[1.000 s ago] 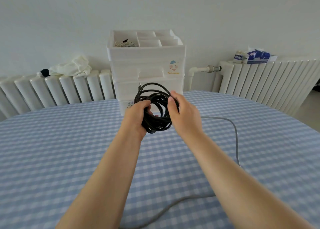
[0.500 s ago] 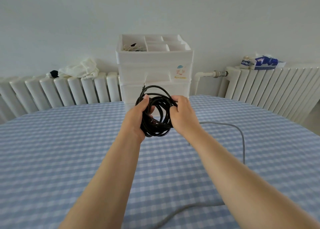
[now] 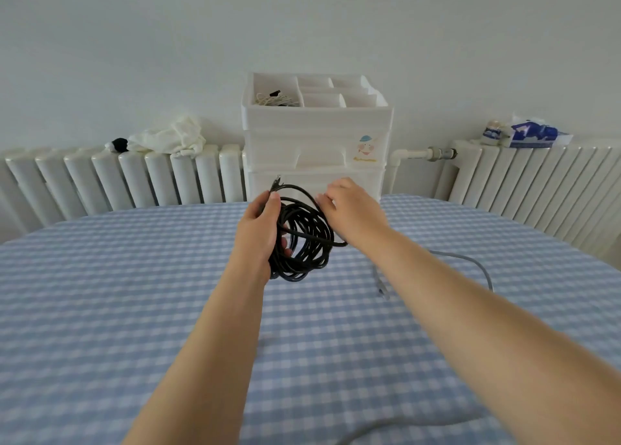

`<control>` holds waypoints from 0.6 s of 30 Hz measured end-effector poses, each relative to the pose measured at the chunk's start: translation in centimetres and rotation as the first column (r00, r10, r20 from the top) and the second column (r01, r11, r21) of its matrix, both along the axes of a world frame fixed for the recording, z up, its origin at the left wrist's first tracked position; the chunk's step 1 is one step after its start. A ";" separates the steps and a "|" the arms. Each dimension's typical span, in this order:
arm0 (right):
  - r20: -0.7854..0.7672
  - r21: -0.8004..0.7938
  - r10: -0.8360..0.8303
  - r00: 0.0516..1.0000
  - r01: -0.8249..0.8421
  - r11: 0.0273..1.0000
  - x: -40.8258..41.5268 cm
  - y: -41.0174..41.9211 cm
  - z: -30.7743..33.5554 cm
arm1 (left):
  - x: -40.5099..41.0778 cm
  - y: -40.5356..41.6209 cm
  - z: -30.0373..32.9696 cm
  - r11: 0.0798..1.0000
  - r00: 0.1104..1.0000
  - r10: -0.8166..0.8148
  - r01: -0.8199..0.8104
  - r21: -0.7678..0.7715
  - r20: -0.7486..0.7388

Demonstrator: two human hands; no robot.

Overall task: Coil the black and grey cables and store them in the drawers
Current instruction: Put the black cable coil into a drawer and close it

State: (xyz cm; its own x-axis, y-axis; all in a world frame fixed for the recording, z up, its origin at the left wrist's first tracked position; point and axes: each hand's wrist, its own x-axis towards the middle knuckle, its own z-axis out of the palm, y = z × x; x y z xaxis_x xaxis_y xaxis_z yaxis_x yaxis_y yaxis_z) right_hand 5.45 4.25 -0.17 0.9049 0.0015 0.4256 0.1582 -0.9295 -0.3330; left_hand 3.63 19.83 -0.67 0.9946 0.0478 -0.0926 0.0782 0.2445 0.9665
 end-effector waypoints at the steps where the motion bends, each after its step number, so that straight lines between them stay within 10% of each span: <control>1: 0.014 -0.058 0.002 1.000 -0.001 0.998 1.1 -0.1 0.3 | 0.2 0.2 -0.1 1.000 1.000 0.002 -0.002 0.016 0.001; 9: 0.218 -0.604 -0.138 0.966 0.245 0.759 6.7 -2.1 -0.2 | 1.0 1.4 -0.7 0.994 1.000 -0.005 0.004 0.113 0.011; 18: 0.321 -0.743 -0.119 0.940 0.328 0.584 7.1 -1.4 -0.5 | 1.3 2.0 -0.5 0.995 0.999 0.033 -0.033 0.089 -0.002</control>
State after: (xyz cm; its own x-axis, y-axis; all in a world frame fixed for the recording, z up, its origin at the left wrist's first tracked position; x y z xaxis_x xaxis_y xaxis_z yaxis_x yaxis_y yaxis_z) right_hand 12.59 2.82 -0.70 0.8086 0.2352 0.5393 -0.1228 -0.8289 0.5457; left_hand 4.96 21.87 -1.16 0.9919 0.0891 -0.0903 0.0752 0.1600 0.9842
